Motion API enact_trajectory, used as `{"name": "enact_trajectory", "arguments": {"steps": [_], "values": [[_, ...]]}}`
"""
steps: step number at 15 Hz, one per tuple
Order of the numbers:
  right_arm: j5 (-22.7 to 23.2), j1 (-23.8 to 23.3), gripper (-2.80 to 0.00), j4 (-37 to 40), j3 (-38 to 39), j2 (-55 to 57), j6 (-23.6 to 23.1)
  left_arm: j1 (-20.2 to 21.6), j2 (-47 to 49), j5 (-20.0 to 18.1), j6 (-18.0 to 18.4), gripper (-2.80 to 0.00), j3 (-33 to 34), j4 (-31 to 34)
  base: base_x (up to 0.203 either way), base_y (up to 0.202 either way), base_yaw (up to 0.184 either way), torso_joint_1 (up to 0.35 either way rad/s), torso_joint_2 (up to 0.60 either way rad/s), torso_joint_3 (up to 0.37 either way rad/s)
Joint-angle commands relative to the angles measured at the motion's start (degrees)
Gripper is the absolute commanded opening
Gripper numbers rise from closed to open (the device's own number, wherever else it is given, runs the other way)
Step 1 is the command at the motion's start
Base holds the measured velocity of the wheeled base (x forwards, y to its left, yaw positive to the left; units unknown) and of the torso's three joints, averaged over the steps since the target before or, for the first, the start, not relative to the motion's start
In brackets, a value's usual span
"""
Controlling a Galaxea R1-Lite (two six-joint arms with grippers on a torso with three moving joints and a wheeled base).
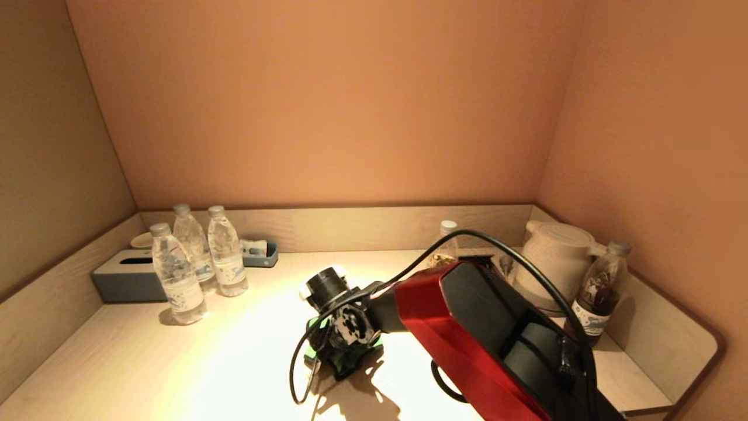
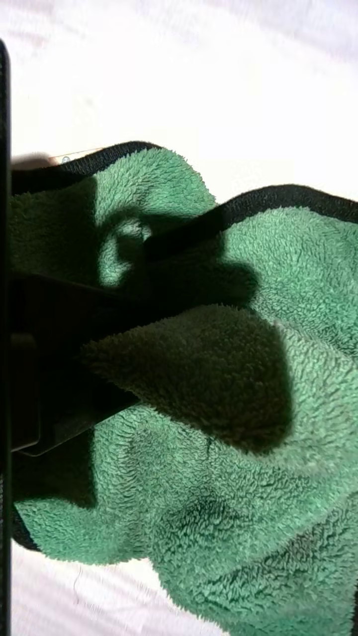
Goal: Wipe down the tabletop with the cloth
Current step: Sweep the stains on the table
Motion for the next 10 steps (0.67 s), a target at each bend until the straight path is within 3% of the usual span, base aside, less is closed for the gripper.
{"name": "enact_trajectory", "arguments": {"steps": [1, 4, 7, 10], "values": [[-0.02, -0.52, -2.8, 0.82, 1.7, -2.02, 0.11, 0.0, 0.01, -0.03, 0.02, -2.8, -0.01, 0.02, 0.0, 0.0, 0.0, 0.0, 0.0, 0.0], [-0.06, 0.3, -2.8, 1.28, 11.25, -8.27, 0.07, 0.02, 0.01, -0.03, 0.02, -2.8, -0.01, 0.02, 0.0, 0.0, 0.0, 0.0, 0.0, 0.0], [-0.02, 1.34, -2.8, 1.4, 13.24, -9.81, 0.08, 0.02, 0.01, -0.03, 0.02, -2.8, -0.01, 0.02, 0.0, 0.0, 0.0, 0.0, 0.0, 0.0], [0.54, 8.13, -2.8, 0.75, 18.81, -11.4, 0.15, -0.06, 0.01, -0.03, 0.02, -2.8, -0.01, 0.02, 0.0, 0.0, 0.0, 0.0, 0.0, 0.0]]}}
